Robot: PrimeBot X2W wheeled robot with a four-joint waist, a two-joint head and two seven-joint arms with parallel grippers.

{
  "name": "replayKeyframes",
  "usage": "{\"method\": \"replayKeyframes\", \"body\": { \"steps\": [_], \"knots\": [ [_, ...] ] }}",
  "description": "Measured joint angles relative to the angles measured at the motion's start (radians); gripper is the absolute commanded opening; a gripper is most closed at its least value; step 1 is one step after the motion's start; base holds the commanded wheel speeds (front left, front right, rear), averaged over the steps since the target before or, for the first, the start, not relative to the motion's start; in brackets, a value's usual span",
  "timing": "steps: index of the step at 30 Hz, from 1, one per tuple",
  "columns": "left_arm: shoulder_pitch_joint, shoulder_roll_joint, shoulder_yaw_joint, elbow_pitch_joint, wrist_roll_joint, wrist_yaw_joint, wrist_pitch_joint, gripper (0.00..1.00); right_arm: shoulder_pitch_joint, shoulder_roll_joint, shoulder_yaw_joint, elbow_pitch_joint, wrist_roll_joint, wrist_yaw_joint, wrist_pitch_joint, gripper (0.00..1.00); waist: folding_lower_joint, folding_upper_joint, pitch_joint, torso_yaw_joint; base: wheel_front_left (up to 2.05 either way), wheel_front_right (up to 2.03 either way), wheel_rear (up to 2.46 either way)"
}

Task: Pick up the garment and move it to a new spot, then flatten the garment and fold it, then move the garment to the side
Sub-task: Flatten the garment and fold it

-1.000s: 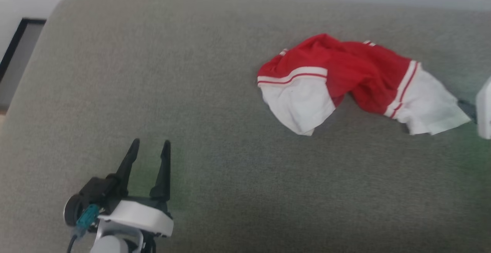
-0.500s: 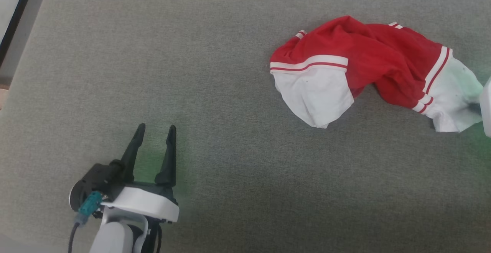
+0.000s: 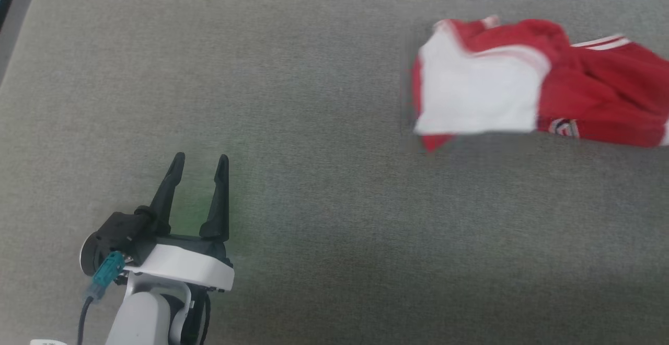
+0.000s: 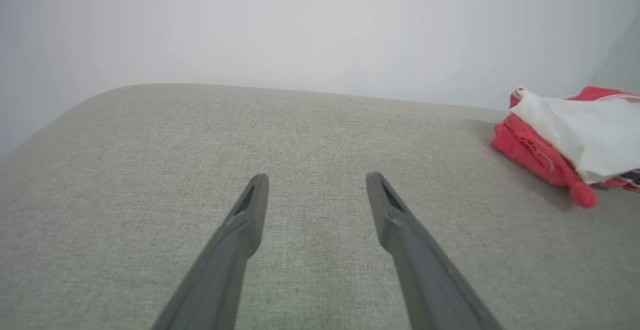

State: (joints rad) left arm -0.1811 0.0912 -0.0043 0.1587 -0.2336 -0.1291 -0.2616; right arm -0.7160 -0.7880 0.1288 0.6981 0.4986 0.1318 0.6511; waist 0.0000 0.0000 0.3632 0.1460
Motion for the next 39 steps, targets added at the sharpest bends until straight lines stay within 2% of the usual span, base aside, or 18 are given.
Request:
{"method": "replayKeyframes", "body": {
  "steps": [3,4,5,10,13,18,20,23,26,30,31,32,33,35,39],
  "knots": [
    [-0.004,0.006,-0.004,-0.004,-0.008,0.000,0.000,1.00,0.005,0.003,-0.032,0.028,-0.017,0.000,-0.040,0.00,0.0000,0.0000,0.001,-0.012,0.00,0.00,0.00],
    [-0.005,0.011,-0.009,-0.004,-0.010,0.000,0.000,1.00,0.005,0.012,-0.040,0.032,-0.017,0.000,-0.057,0.08,0.0000,0.0000,0.001,-0.017,0.00,0.00,0.00],
    [-0.007,0.019,-0.014,-0.005,-0.010,0.000,0.000,1.00,0.005,0.025,-0.050,0.038,-0.017,0.000,-0.077,1.00,0.0000,0.0000,0.001,-0.022,0.00,0.00,0.00],
    [-0.042,0.072,-0.042,-0.018,-0.016,0.000,0.000,1.00,0.012,0.054,-0.086,0.035,-0.027,0.000,-0.194,1.00,0.0000,0.0000,-0.012,-0.044,0.00,0.00,0.00],
    [-0.079,0.130,-0.088,-0.025,-0.026,0.000,0.000,1.00,0.029,0.056,-0.118,0.005,-0.026,0.000,-0.303,1.00,0.0000,0.0000,-0.026,-0.058,0.00,0.00,0.00],
    [-0.189,0.290,-0.267,0.008,-0.087,0.000,0.005,1.00,0.076,0.089,-0.169,-0.128,0.006,0.000,-0.542,1.00,0.0000,0.0000,-0.054,-0.093,0.00,0.00,0.00],
    [-0.264,0.353,-0.350,0.020,-0.138,0.000,0.052,1.00,0.098,0.124,-0.180,-0.212,0.043,0.000,-0.645,1.00,0.0000,0.0000,-0.066,-0.110,0.00,0.00,0.00],
    [-0.394,0.425,-0.473,0.025,-0.223,0.000,0.150,1.00,0.138,0.189,-0.167,-0.336,0.113,0.000,-0.755,1.00,0.0000,0.0000,-0.080,-0.142,0.00,0.00,0.00],
    [-0.518,0.454,-0.590,0.026,-0.354,0.000,0.269,1.00,0.186,0.227,-0.126,-0.423,0.136,0.000,-0.818,1.00,0.0000,0.0000,-0.090,-0.176,0.00,0.00,0.00],
    [-0.679,0.446,-0.725,0.051,-0.577,0.000,0.509,1.00,0.230,0.267,-0.092,-0.513,0.147,0.000,-0.854,1.00,0.0000,0.0000,-0.095,-0.219,0.00,0.00,0.00],
    [-0.679,0.446,-0.725,0.051,-0.577,0.000,0.509,1.00,0.230,0.267,-0.092,-0.513,0.147,0.000,-0.854,1.00,0.0000,0.0000,-0.095,-0.219,0.00,0.00,0.00],
    [-0.744,0.435,-0.770,0.087,-0.708,0.000,0.677,1.00,0.242,0.278,-0.093,-0.546,0.140,0.000,-0.865,1.00,0.0000,0.0000,-0.093,-0.238,0.00,0.00,0.00],
    [-0.744,0.435,-0.770,0.087,-0.708,0.000,0.677,1.00,0.242,0.278,-0.093,-0.546,0.140,0.000,-0.865,1.00,0.0000,0.0000,-0.093,-0.238,0.00,0.00,0.00],
    [-0.790,0.415,-0.795,0.132,-0.820,0.000,0.835,1.00,0.252,0.290,-0.091,-0.579,0.139,-0.001,-0.871,1.00,0.0000,0.0000,-0.089,-0.256,0.00,0.00,0.00],
    [-0.881,0.399,-0.833,0.224,-0.918,0.000,1.074,1.00,0.267,0.310,-0.091,-0.628,0.131,-0.001,-0.871,1.00,0.0000,0.0000,-0.080,-0.292,0.00,0.00,0.00]
  ]
}}
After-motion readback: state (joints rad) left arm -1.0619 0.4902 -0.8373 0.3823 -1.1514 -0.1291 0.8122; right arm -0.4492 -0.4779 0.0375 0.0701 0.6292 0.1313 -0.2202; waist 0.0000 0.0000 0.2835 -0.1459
